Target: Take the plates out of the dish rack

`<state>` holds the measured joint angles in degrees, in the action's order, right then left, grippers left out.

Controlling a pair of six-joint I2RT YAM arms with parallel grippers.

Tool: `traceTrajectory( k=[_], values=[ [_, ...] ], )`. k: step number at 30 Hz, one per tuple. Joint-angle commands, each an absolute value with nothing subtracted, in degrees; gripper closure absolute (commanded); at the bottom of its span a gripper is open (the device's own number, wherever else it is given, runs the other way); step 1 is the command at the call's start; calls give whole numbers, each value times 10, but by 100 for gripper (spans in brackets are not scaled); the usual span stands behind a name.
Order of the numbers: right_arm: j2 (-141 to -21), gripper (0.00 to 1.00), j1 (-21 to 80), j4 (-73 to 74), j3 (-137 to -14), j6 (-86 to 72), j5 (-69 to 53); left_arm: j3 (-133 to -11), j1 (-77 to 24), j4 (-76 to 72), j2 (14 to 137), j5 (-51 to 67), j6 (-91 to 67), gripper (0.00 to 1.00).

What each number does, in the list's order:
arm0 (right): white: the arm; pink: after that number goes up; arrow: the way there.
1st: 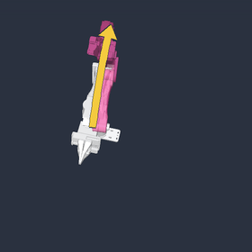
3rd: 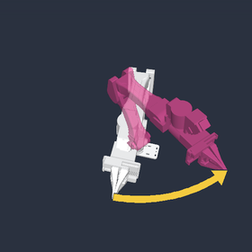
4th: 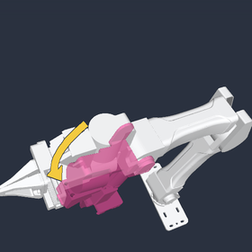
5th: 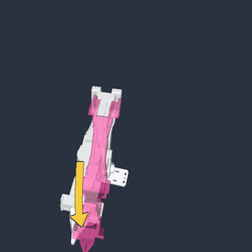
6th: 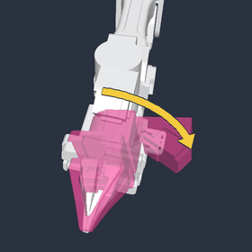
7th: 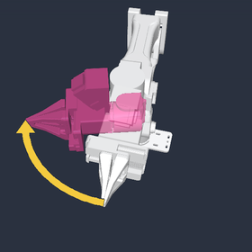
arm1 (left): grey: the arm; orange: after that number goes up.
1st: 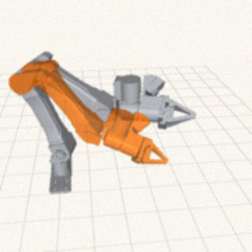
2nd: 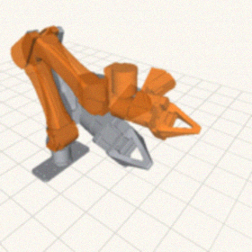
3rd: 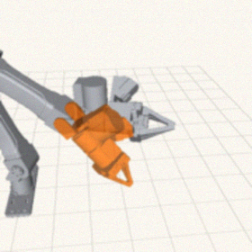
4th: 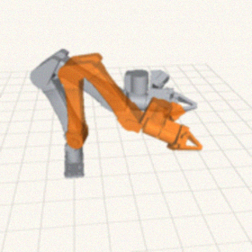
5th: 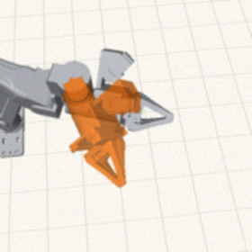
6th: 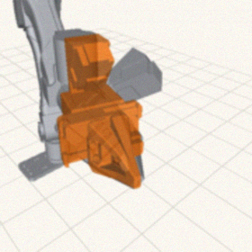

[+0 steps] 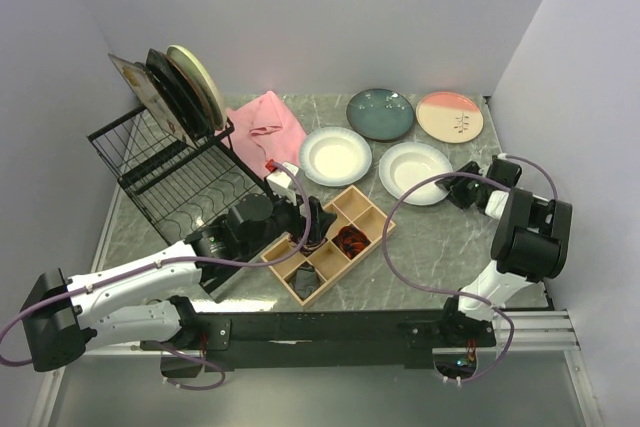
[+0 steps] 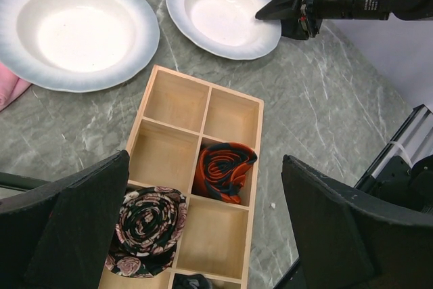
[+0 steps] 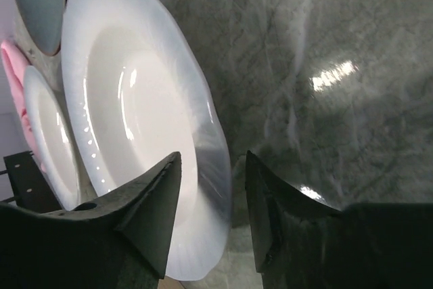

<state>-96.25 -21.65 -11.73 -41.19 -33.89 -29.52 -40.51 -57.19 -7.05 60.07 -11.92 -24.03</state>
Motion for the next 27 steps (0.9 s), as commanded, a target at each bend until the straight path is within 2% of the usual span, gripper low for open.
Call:
traceTrajectory(
  k=[1, 5, 8, 9, 11, 21, 27],
  values=[
    [-979, 51, -218, -166, -427, -355, -330, -411, -574, -93, 595, -123, -231, 1],
    [-998, 56, -218, -192, -425, -372, -357, -410, -574, -94, 591, -127, -230, 1],
    [-997, 74, -221, -188, -425, -369, -357, -409, -574, -94, 587, -130, -230, 0],
    [-987, 87, -221, -184, -425, -367, -355, -409, -574, -94, 587, -131, -230, 0],
    [-968, 98, -224, -178, -418, -365, -351, -407, -574, -96, 585, -133, -230, 1],
    [-774, 100, -228, -139, -392, -387, -290, -402, -574, -98, 576, -141, -231, 1],
    [-685, 100, -225, -132, -413, -416, -297, -403, -574, -95, 575, -153, -231, 0]
  ],
)
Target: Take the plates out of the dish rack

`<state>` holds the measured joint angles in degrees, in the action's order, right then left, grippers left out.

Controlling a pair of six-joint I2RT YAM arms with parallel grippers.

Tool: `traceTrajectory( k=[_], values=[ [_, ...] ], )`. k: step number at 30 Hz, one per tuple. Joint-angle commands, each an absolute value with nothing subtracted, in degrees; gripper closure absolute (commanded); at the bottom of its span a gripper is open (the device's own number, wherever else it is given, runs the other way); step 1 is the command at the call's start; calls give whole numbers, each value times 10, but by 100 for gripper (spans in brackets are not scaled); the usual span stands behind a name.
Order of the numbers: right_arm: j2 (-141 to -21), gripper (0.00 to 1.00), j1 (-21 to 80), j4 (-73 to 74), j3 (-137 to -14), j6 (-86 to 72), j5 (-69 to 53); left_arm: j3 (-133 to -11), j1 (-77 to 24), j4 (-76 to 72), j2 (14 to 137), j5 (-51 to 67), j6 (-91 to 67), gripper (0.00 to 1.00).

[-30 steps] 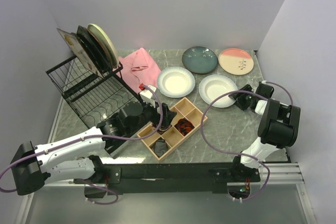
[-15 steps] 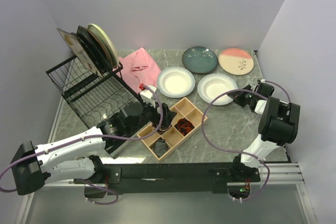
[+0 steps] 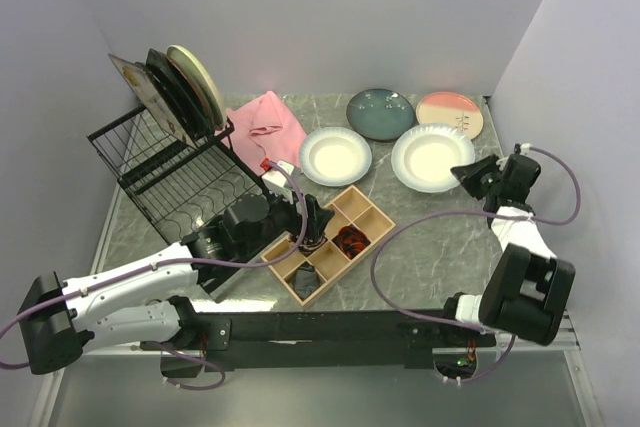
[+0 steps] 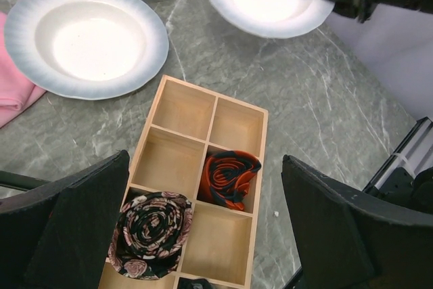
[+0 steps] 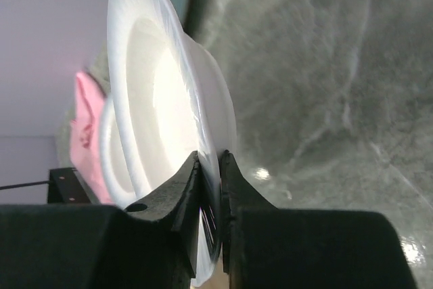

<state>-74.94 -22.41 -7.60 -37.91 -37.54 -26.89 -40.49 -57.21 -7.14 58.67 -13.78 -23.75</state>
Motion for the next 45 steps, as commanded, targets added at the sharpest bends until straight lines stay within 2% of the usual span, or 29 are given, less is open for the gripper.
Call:
traceTrajectory(
  k=[1, 3, 7, 14, 18, 23, 39, 40, 45],
  values=[
    [-685, 100, -216, -137, -420, -421, -309, -403, -575, -94, 574, -154, -232, 1],
    [-696, 100, -200, -138, -449, -422, -323, -403, -574, -96, 571, -153, -233, 1],
    [-749, 100, -99, -129, -511, -403, -327, -398, -574, -96, 562, -160, -234, 1],
    [-912, 100, 16, -142, -636, -403, -369, -387, -574, -97, 538, -195, -232, 0],
    [-997, 100, 51, -94, -733, -376, -372, -383, -575, -100, 525, -201, -233, 0],
    [-1077, 100, 71, -83, -794, -369, -385, -384, -577, -99, 526, -209, -231, 1],
    [-1135, 100, 79, -91, -754, -367, -380, -386, -577, -94, 526, -217, -232, 1],
    [-1136, 99, 80, -91, -752, -368, -377, -386, -577, -94, 526, -217, -232, 0],
    [-1137, 78, 79, -74, -753, -370, -362, -388, -577, -91, 528, -218, -232, 1]
  ],
)
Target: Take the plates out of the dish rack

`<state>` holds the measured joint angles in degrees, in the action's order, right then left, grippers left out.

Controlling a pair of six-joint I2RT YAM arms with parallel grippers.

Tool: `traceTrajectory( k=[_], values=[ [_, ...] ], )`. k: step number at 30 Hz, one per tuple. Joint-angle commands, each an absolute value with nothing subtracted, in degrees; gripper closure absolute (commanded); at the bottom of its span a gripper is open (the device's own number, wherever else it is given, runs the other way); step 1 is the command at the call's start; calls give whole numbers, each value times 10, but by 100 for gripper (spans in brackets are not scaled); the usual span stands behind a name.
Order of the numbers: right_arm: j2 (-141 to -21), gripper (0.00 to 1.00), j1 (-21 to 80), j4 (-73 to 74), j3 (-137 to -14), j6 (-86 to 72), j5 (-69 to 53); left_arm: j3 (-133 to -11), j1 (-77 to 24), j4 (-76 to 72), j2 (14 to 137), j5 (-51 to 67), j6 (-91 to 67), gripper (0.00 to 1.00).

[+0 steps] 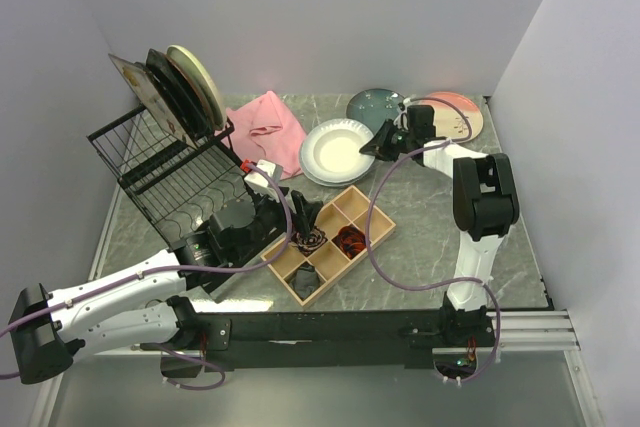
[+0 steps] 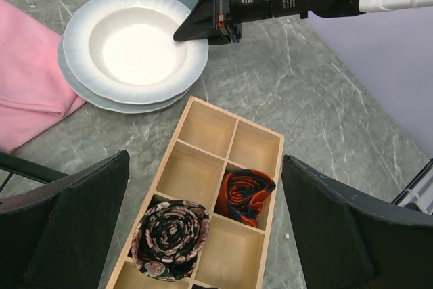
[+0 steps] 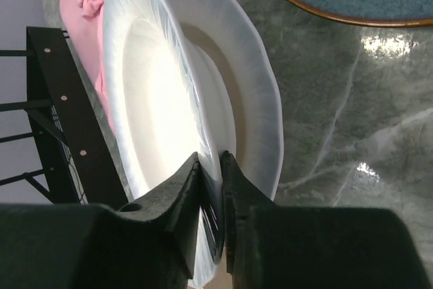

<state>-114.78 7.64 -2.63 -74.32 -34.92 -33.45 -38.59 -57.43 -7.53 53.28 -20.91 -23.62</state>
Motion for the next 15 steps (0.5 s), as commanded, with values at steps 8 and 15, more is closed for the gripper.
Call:
traceTrajectory(
  k=[8, 15],
  values=[
    [-1127, 53, 73, 15, -781, -342, -280, -387, -577, -91, 526, -221, -233, 0],
    [-1104, 61, 69, 77, -788, -315, -186, -387, -577, -92, 526, -214, -235, 0]
  ],
)
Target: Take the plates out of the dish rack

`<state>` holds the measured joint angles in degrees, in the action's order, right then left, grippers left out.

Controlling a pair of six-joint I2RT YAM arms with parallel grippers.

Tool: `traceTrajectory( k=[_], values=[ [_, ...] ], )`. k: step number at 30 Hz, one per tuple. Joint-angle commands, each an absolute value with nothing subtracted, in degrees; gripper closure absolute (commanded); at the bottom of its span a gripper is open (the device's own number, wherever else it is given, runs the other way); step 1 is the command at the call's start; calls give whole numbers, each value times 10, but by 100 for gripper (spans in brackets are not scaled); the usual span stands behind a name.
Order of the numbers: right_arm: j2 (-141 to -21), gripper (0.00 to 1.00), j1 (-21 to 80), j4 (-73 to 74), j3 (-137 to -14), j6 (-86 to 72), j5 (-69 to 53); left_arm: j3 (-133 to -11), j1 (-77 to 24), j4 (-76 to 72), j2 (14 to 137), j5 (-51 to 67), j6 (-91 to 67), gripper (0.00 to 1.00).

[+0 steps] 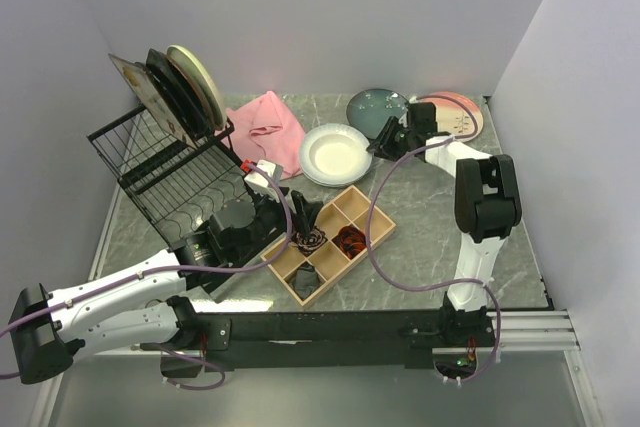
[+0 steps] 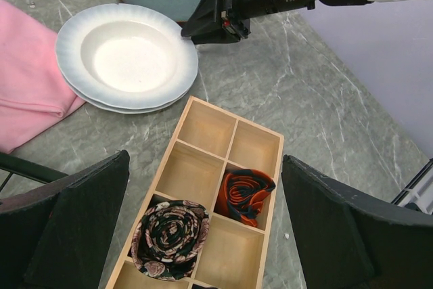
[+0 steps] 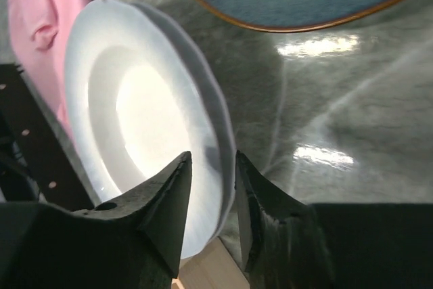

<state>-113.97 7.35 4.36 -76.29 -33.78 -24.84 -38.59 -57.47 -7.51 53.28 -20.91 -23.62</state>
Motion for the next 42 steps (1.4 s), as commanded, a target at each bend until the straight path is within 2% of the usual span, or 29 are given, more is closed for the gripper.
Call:
traceTrajectory(
  k=[1, 4, 10, 14, 19, 23, 26, 27, 29, 30, 31, 38, 42],
  values=[
    [-1105, 67, 69, 77, -788, -313, -183, -387, -577, -92, 525, -214, -235, 1],
    [-1120, 72, 69, 70, -790, -311, -198, -388, -577, -90, 526, -215, -235, 1],
    [-1131, 78, 71, 78, -796, -306, -192, -387, -577, -90, 524, -221, -233, 1],
    [-1118, 77, 69, 87, -800, -301, -178, -387, -577, -91, 525, -219, -233, 0],
    [-1071, 72, 69, 139, -815, -293, -133, -387, -577, -91, 524, -219, -236, 0],
    [-1008, 62, 75, 163, -804, -293, -109, -384, -577, -91, 519, -225, -243, 1],
    [-952, 48, 103, 174, -779, -287, -83, -385, -577, -91, 515, -231, -248, 1],
    [-924, 38, 112, 178, -763, -284, -73, -384, -577, -91, 512, -234, -249, 1],
    [-892, 24, 139, 185, -741, -284, -45, -386, -577, -88, 508, -236, -252, 1],
    [-859, 7, 148, 184, -714, -285, -40, -386, -577, -88, 507, -239, -253, 0],
    [-840, 0, 157, 184, -699, -287, -35, -388, -577, -87, 505, -243, -260, 1],
    [-685, 0, 256, 213, -606, -291, 22, -432, -578, -55, 478, -240, -262, 1],
    [-580, 0, 266, 153, -523, -322, -54, -486, -577, 33, 468, -298, -273, 1]
  ],
)
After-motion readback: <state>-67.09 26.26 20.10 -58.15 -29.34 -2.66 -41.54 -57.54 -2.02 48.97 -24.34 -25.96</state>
